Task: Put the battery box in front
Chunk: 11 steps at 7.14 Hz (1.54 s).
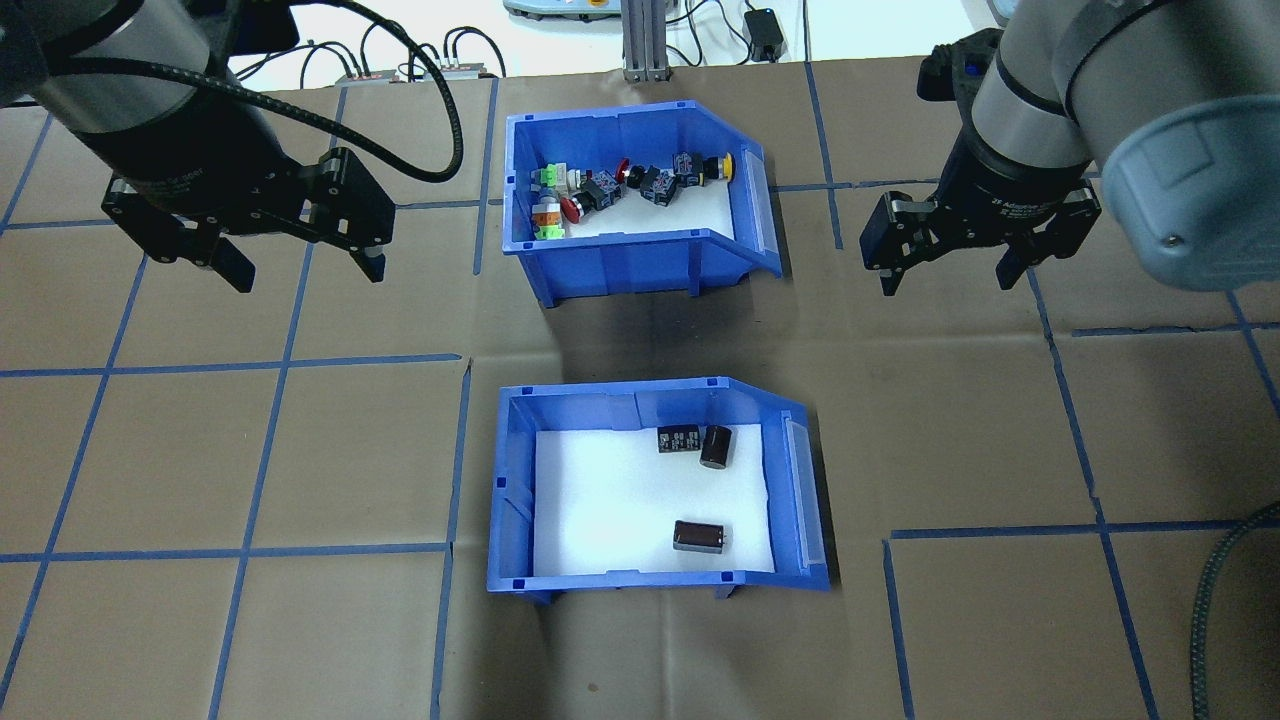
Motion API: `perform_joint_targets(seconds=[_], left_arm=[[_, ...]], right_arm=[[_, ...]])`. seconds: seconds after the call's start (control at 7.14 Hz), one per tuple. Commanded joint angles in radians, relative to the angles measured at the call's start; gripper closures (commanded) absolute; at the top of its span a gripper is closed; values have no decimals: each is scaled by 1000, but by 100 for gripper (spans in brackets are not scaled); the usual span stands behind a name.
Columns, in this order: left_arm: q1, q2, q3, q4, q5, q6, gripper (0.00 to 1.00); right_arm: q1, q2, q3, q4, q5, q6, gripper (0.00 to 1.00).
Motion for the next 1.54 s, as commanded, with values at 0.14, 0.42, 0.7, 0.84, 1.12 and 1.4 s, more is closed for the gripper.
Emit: perform_joint_targets(seconds=[0.14, 0.42, 0.7, 0.84, 1.12, 1.4], left_arm=[[0, 11, -16, 1, 1, 8, 0], [0, 14, -18, -1, 0, 0, 0], [0, 18, -21, 2, -2, -2, 0], [0, 5, -39, 4, 0, -26, 0], [0, 12, -61, 24, 1, -192, 0], [-3, 37, -111, 13, 0, -585, 0]], right_arm=[[0, -1, 1, 0, 0, 0, 0], [2, -1, -3, 0, -2, -1, 0], [8, 1, -8, 10, -11, -15, 0], [8, 2, -12, 7, -14, -18, 0], [11, 66, -76, -12, -2, -69, 0], [32, 204, -257, 8, 15, -234, 0]])
